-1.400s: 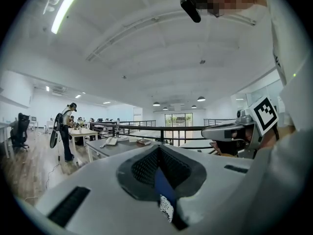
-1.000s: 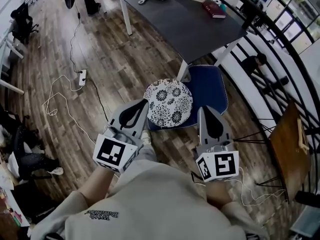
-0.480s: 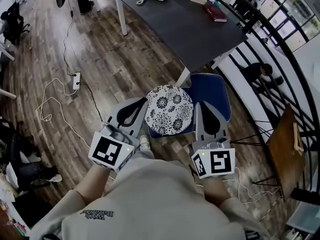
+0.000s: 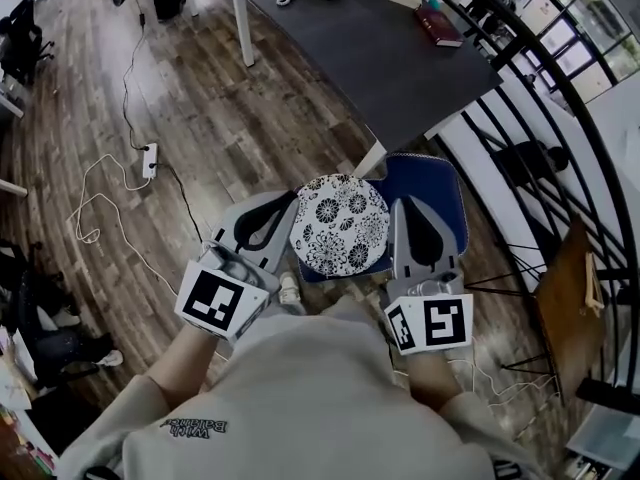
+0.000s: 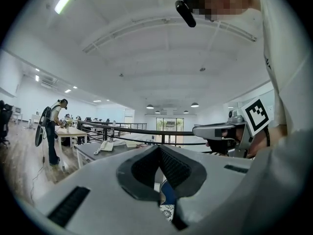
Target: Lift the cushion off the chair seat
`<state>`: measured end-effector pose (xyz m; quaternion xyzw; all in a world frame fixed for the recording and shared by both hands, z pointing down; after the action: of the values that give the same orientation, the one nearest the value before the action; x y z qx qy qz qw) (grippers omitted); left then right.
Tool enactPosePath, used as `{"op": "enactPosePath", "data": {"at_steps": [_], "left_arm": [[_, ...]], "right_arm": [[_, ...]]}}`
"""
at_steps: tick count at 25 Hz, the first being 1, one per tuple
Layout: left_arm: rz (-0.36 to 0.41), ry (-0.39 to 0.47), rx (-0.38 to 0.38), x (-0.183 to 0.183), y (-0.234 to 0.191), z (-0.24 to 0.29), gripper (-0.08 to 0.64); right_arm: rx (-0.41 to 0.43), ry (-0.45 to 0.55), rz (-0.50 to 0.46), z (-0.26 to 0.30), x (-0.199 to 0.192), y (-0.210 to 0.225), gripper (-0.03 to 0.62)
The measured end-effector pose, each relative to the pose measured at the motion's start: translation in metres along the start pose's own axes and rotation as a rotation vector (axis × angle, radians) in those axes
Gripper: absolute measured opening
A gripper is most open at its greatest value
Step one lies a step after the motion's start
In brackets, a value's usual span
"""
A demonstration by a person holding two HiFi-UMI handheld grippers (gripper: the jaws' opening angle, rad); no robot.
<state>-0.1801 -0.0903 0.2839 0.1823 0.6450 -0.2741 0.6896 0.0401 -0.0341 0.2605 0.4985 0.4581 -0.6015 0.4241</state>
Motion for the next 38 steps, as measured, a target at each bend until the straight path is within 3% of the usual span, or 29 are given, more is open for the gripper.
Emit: {"op": "enactPosePath", "data": {"at_steps": [4, 8, 12, 17, 20, 21, 22, 28, 33, 38], "left_arm": [[0.065, 0.025, 0.011, 0.004, 0.009, 0.018, 0.005], [0.041, 0.016, 0.035, 0.003, 0.019, 0.034, 0.005], [0.07, -0.026, 0.092, 0.0, 0.026, 0.045, 0.005], [-0.079, -0.038, 0.059, -0.006, 0.023, 0.059, 0.005], [-0.086, -0.055, 0.077, -0.012, 0.016, 0.073, 0.005], [-0.088, -0.063, 0.089, -0.016, 0.013, 0.078, 0.006], [-0.088, -0.074, 0.099, -0.021, 0.01, 0.083, 0.009], [0.016, -0.173, 0.11, -0.047, 0.001, 0.115, 0.078], [-0.018, -0.275, 0.11, -0.101, -0.018, 0.149, 0.118], [-0.068, -0.402, 0.102, -0.186, -0.044, 0.174, 0.146]], "right_arm": [[-0.008, -0.025, 0.005, 0.002, -0.007, 0.019, 0.003], [0.016, -0.063, 0.012, 0.005, -0.019, 0.039, 0.003], [0.067, -0.042, 0.038, 0.007, -0.024, 0.053, 0.003], [0.104, -0.061, 0.048, 0.02, -0.036, 0.069, 0.004], [0.102, -0.083, 0.067, 0.032, -0.05, 0.08, 0.006], [0.097, -0.095, 0.077, 0.036, -0.057, 0.083, 0.037], [0.089, -0.11, 0.084, 0.041, -0.064, 0.087, 0.118], [0.043, -0.224, 0.1, 0.069, -0.123, 0.112, 0.206], [0.037, -0.363, 0.116, 0.097, -0.197, 0.132, 0.239], [0.05, -0.495, 0.114, 0.117, -0.28, 0.13, 0.256]]}}
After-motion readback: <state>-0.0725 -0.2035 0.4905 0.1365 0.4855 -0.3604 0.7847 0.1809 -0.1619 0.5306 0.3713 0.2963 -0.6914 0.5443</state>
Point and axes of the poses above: the fingertips, and each gripper's own axes: z forward along the fingers, y to its right, x out of its top, the point moved 9 cm from there along -z, backward along the fingers, and after that the axes turned 3 degrees about -z, right-handed, at the moved point
